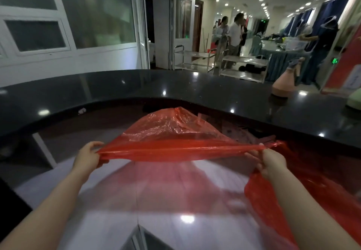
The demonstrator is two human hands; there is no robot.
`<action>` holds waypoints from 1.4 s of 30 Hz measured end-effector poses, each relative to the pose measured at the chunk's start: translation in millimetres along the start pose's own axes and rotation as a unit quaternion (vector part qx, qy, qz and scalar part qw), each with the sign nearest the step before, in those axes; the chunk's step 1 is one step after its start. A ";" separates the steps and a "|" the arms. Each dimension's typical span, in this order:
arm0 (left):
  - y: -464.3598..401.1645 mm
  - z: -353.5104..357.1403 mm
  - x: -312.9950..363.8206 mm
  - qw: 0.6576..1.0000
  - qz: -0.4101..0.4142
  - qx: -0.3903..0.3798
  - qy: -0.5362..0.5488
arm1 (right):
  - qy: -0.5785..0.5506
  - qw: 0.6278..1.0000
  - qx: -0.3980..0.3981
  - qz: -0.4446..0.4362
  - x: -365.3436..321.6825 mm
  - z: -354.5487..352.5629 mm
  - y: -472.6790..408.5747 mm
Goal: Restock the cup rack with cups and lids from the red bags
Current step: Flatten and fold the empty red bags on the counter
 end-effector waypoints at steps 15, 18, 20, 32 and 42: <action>25.2 33.5 -47.5 0.990 -0.013 -0.037 0.138 | 0.108 0.985 0.001 -0.137 33.6 9.7 41.6; 30.2 36.6 -53.8 0.990 -0.012 -0.063 0.126 | 0.249 0.953 -0.030 -0.171 49.5 23.8 55.7; 34.0 39.5 -56.1 0.990 -0.007 -0.088 0.112 | 0.400 0.890 -0.152 -0.154 68.9 42.8 65.9; 86.8 78.2 -47.6 0.972 0.103 -0.212 0.009 | 0.713 0.456 -0.423 -0.323 158.1 155.3 100.9; 80.0 37.5 -66.6 0.973 0.144 -0.112 -0.140 | 0.831 0.442 -0.320 -0.114 172.6 112.6 33.3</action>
Point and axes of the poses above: each hand's wrist, its own y-axis away from the middle knuckle, its own z-axis out of the palm, x = y × z, the point moved 3 cm from there along -y, towards the middle knuckle, and after that the axes turned 10 degrees about -x, right-handed, at the moved point
